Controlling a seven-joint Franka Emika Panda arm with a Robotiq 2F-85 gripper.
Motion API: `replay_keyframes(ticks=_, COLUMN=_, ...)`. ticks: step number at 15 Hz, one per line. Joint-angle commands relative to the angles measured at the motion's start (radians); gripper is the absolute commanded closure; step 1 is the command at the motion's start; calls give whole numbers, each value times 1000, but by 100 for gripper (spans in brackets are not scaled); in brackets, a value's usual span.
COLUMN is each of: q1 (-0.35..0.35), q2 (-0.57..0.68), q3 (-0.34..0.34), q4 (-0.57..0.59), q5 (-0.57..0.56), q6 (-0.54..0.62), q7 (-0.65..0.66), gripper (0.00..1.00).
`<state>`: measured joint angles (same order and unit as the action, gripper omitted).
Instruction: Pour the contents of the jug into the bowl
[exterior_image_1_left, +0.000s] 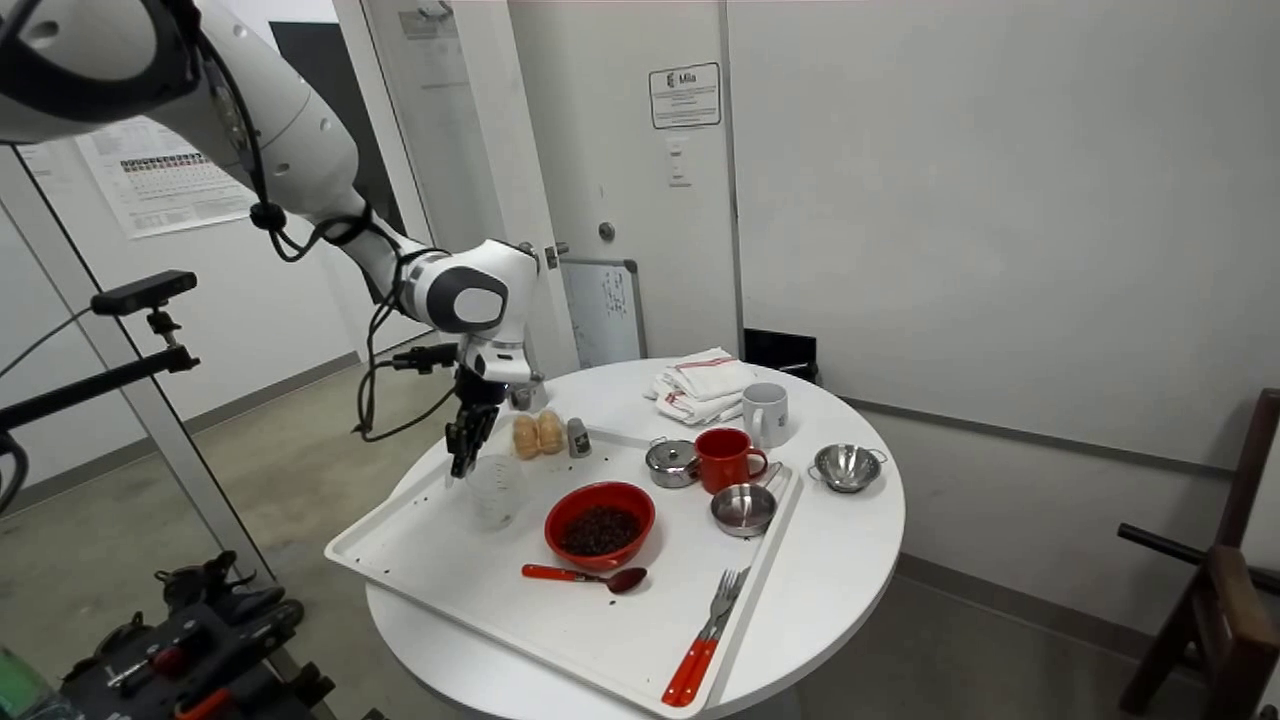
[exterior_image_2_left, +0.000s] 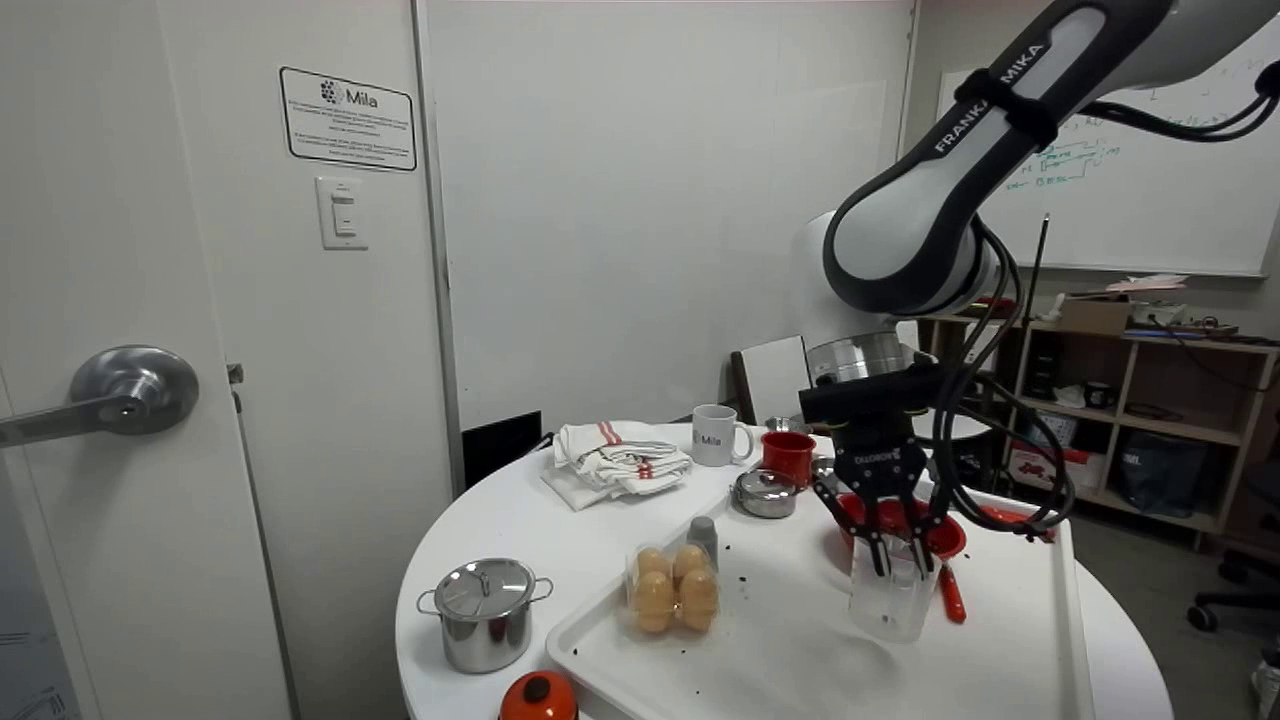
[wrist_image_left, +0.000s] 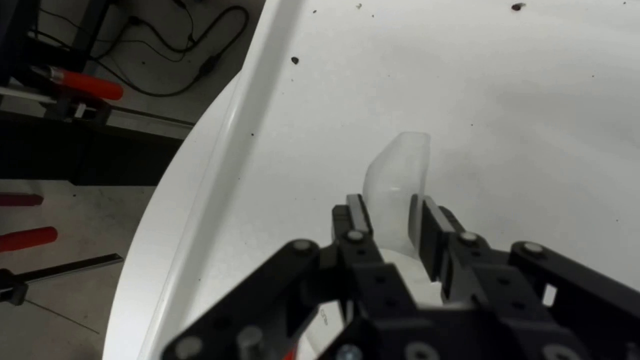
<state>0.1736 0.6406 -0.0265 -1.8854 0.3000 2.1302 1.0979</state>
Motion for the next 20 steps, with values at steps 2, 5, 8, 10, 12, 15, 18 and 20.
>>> replay_keyframes(ticks=2, q1=-3, q2=42, q3=8, q4=23, q5=1, q6=51, q7=39, gripper=90)
replay_keyframes(ticks=5, q1=-1, q2=65, q3=6, q4=29, q5=-3, q6=65, q7=52, gripper=91)
replay_keyframes(ticks=8, q1=-2, q2=77, q3=7, q4=36, q5=-1, q6=59, q7=63, gripper=46)
replay_keyframes(ticks=10, q1=-3, q2=77, q3=9, q4=36, q5=-1, q6=58, q7=69, gripper=33)
replay_keyframes(ticks=12, q1=-9, q2=61, q3=17, q4=24, q5=7, q6=53, q7=59, gripper=17)
replay_keyframes(ticks=15, q1=-27, q2=20, q3=33, q4=3, q5=11, q6=-9, q7=20, gripper=1)
replay_keyframes(ticks=18, q1=-12, q2=49, q3=23, q4=21, q5=-4, q6=10, q7=44, gripper=1)
replay_keyframes(ticks=20, q1=-14, q2=40, q3=24, q4=19, q5=-4, q6=3, q7=43, gripper=0)
